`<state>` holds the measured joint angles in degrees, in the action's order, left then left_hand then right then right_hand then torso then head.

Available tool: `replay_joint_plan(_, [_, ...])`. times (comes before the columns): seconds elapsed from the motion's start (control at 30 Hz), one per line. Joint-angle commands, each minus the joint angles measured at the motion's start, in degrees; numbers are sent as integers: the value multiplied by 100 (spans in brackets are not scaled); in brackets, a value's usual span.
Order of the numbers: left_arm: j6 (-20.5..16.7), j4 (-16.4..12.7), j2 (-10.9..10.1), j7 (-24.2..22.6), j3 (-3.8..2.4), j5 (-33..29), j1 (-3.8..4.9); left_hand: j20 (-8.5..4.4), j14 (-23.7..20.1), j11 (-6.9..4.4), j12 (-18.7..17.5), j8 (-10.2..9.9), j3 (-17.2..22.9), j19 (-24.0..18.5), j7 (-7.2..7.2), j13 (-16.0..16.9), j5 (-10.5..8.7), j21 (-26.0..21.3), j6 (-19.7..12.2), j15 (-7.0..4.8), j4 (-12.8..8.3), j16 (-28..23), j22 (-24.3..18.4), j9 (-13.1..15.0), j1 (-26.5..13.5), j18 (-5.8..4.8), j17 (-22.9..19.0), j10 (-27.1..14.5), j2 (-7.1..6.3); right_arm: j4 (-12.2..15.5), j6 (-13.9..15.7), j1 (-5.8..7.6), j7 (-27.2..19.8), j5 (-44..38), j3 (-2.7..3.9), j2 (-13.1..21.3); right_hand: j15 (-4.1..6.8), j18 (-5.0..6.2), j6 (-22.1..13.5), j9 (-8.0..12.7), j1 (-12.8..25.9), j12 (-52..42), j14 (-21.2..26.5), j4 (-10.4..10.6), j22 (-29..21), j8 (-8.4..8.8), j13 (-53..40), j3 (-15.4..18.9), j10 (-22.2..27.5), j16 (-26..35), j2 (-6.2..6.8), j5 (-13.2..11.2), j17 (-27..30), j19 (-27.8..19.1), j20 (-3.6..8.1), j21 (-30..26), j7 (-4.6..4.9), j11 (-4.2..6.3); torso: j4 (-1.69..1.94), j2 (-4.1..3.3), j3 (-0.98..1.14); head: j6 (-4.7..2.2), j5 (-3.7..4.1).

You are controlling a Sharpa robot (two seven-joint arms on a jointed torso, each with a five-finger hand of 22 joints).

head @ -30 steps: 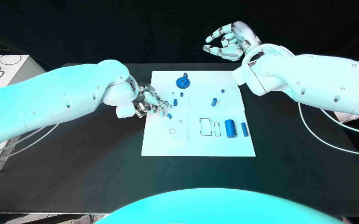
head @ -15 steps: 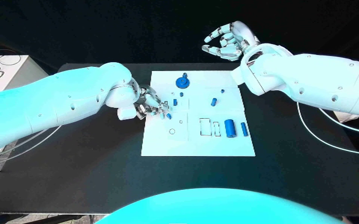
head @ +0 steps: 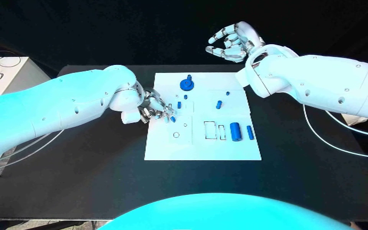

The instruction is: Assemble the parts on the task board

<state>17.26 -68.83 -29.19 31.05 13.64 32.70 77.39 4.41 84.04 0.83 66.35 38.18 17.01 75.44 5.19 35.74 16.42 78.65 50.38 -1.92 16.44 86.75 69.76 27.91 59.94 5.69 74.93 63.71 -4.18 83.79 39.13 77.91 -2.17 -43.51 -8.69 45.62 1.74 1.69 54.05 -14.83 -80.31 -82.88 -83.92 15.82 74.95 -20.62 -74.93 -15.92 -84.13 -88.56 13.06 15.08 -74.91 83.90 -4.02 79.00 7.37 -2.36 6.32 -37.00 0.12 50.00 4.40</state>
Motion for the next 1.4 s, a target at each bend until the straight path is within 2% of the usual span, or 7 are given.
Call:
replay_joint_plan(0.03, [125,11,29,2,-3,21,-12,-48,300,6,33,18,40,3,-28,11,-6,34,10,-46,5,14,7,9,64,-91,655,44,-8,-4,-55,2,-20,-28,4,-9,-37,39,-39,2,14,24,-541,11,1213,29,-1077,-12,-109,13,-8,35,-1253,303,-38,-12,14,-42,6,-5,0,0,8])
replay_joint_plan(0.5, [159,123,114,10,-5,22,-35,-48,300,4,37,23,50,-1,-30,18,-8,31,13,-47,6,14,2,15,78,-90,655,47,-5,-6,-69,2,-20,-28,4,-25,-38,42,-34,0,17,20,-539,13,1210,28,-1079,-17,-111,18,-14,38,-1244,300,-40,-26,15,-42,1,-12,4,0,27])
replay_joint_plan(1.4, [285,240,198,24,-5,17,-47,-54,310,-8,96,51,100,8,-43,153,-19,42,19,-56,-9,23,22,54,181,-93,682,108,-21,38,-117,2,-1,-32,4,-35,-39,39,-24,-3,26,8,-539,15,1214,26,-1086,-23,-119,19,-23,38,-1243,305,-42,-10,14,-42,18,-3,4,0,65])
